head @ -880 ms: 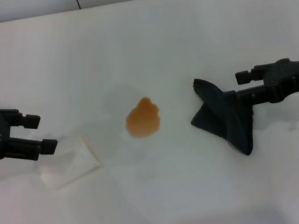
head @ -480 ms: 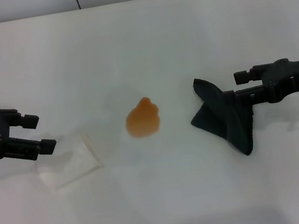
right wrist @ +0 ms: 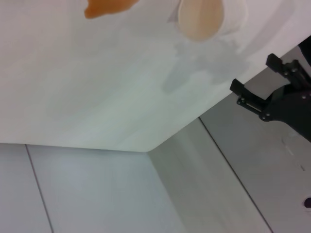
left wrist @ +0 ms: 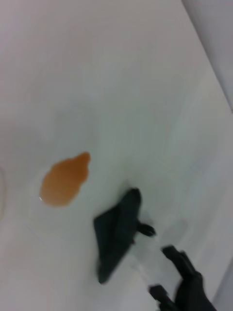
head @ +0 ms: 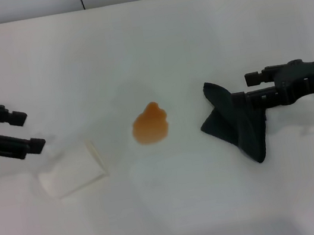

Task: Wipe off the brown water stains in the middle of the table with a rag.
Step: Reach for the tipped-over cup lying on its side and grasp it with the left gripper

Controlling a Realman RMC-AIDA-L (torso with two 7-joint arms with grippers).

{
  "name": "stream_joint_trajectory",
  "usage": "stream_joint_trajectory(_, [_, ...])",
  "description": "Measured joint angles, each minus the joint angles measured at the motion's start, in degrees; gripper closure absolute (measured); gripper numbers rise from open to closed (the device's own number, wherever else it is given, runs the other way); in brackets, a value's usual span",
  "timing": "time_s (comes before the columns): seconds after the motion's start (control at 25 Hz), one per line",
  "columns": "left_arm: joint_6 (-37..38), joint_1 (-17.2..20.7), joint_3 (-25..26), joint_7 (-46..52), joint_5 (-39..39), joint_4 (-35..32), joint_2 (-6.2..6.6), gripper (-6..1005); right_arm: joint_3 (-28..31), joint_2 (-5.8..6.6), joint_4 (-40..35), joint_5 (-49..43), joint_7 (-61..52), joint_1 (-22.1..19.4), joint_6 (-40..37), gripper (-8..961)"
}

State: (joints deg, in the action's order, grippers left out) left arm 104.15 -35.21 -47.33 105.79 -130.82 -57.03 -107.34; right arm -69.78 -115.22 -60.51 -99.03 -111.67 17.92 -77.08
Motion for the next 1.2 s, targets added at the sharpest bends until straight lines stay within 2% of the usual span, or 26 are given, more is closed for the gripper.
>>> stream_joint_trajectory(0.32, [0.59,-6.48,-0.36,-0.68,-8.11,1.11,1.51,139,-0.15,0.0,1.03,2.08,-0.63,-0.11,0.36,128])
stream_joint_trajectory(0.52, [2.26,-9.51,-2.62,-0.2,-11.62,1.8,1.26,139,-0.36,0.0,1.02,2.57,-1.21,-0.22,0.37,128])
stream_joint_trajectory(0.88, [5.12,-11.01,-6.15,1.9,-13.06,2.35,1.09,139,-0.05,0.03,0.6,2.61,-1.35,-0.19,0.06,128])
stream_joint_trajectory(1.2, [7.04,-14.81,-6.59,3.21,-21.25,3.82,1.54,139,-0.02,0.08,0.47,2.92,-1.36,-0.06,-0.02,128])
